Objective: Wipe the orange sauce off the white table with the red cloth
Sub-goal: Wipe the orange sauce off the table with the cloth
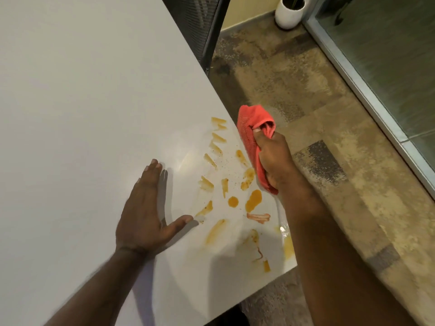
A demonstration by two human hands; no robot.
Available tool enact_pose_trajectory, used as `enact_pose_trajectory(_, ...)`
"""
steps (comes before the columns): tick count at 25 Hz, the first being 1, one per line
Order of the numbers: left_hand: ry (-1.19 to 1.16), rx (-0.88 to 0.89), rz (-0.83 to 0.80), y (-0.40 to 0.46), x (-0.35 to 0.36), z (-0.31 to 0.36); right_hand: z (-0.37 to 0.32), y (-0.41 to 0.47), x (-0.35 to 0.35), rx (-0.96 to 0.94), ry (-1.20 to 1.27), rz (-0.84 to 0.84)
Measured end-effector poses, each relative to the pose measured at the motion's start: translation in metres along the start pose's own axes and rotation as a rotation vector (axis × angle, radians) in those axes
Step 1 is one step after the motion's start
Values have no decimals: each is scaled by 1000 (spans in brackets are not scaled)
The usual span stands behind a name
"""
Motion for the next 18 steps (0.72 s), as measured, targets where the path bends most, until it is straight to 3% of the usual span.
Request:
enact_pose_trajectory(3, 2, 3, 14, -2, 1, -4, 10, -23, -13, -126, -120, -32)
enact_pose_trajectory(12, 15, 46, 62, -5, 2, -3, 75, -81, -95, -3, -167, -119)
enact_pose_trajectory(18, -111, 77, 112, -22, -15, 6, 87, -117, -123, -74, -135, 42)
Point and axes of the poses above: each hand's wrist, its own y-axis towards the middle knuckle, its own x-axis out of the palm, z = x × y, the point moved 5 cm from there along y, towards the middle knuckle, and after that the axes turned 7 degrees about z, right-handed, at the moved point
